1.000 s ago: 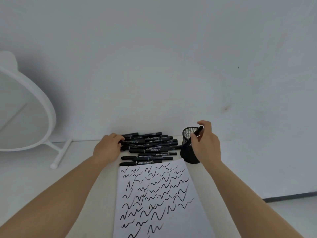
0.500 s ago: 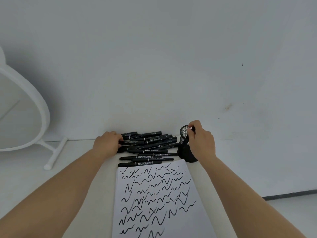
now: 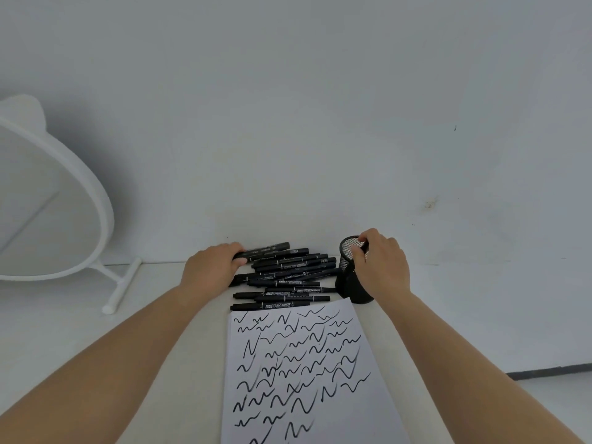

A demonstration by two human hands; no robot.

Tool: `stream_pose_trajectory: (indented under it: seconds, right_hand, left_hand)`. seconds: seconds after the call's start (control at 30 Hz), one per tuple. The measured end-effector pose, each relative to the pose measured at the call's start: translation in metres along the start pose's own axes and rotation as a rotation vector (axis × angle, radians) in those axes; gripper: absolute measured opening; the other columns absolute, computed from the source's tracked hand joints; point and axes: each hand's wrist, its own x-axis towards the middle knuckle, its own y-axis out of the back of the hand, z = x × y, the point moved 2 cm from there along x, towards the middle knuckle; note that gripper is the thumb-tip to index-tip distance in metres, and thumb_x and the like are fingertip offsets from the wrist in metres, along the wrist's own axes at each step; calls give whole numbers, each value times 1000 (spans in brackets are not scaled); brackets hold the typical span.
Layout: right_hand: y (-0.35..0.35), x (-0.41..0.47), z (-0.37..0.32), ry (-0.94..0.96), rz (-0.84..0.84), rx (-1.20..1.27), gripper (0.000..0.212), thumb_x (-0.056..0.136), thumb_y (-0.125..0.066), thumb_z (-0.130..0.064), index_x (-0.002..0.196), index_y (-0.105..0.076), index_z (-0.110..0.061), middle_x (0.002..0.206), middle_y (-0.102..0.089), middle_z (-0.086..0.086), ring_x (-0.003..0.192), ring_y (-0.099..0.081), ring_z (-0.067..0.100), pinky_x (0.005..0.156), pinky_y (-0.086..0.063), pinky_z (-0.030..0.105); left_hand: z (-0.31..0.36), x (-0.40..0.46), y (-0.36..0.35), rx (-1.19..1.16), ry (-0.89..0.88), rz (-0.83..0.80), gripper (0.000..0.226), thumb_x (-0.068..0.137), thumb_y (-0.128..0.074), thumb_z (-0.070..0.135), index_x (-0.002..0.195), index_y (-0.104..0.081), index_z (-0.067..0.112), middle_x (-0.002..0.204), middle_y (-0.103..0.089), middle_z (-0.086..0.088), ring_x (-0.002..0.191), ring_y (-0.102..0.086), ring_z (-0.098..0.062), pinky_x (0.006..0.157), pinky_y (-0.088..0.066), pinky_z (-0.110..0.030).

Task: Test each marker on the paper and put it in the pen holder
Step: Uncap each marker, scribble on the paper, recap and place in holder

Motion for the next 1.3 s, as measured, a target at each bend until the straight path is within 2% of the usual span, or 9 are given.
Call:
stream_pose_trajectory:
  seconds: [0.3,0.4,0.5,0.6,0.7,0.83,1.03,1.17,1.3]
  right_hand:
    - [17,-26,0,9,68,-71,27,86,-52,-18,111,-58,-11,114,-57,9,109,-42,30,82,-33,36]
    - [29,-45,-16,104,160,148,15,86,-54,-19,99,-61,-14,100,-60,4,97,-49,27,77,-37,34]
    - [32,-65,-37,31,-90,530,14,91,-49,-32,81,-57,-27,74,-59,-13,73,-54,7,65,-38,24]
    - [33,-81,-54,-172,-224,943,30,94,-47,-34,70,-60,-20,58,-56,-8,51,-47,3,58,-39,19]
    - [36,-96,-61,-321,-165,1215,29,95,-48,-29,72,-63,-18,46,-49,-7,41,-42,4,45,-36,14]
    - [37,-121,-56,-446,-93,1247,30,92,-52,-30,68,-60,-15,41,-48,-6,38,-39,8,39,-32,17]
    - [44,-134,-51,-481,-460,1166,34,85,-53,-12,51,-49,-9,30,-39,2,26,-28,12,34,-20,16]
    - [47,-126,-47,-504,-616,1203,34,86,-48,-9,52,-48,-4,29,-32,5,26,-20,14,45,-10,28]
    - [43,-124,-46,-463,-647,1244,38,85,-47,-8,47,-50,-5,28,-32,6,25,-21,13,35,-18,17]
  left_hand:
    - [60,-47,40,-243,-35,50,21,93,-41,44,102,-53,29,72,-57,11,66,-50,-14,55,-34,-28]
    - [76,-65,46,-348,-25,66,22,93,-40,46,97,-53,29,62,-53,13,58,-47,-1,51,-27,-23]
    - [93,-81,47,-500,-61,29,24,92,-40,45,95,-54,27,56,-51,9,51,-46,-6,50,-32,-28]
    - [112,-96,48,-549,-101,-28,15,92,-42,43,87,-50,32,54,-48,9,47,-42,-5,49,-32,-27]
    - [124,-113,46,-504,-146,-96,13,92,-43,42,86,-48,32,56,-48,10,48,-42,-3,48,-30,-24]
    - [120,-137,48,-331,-188,-41,15,93,-40,39,87,-50,31,66,-49,13,60,-46,-6,53,-30,-25]
    - [120,-174,49,-56,-367,-55,33,96,-21,43,77,-40,23,62,-42,9,56,-42,-18,45,-18,-25]
    - [121,-181,48,-399,-234,-282,37,96,-30,41,61,-32,27,49,-36,8,47,-33,-11,47,-22,-27]
    - [128,-178,50,-885,-106,-469,37,88,-36,41,56,-40,23,47,-33,11,48,-26,-8,47,-23,-19]
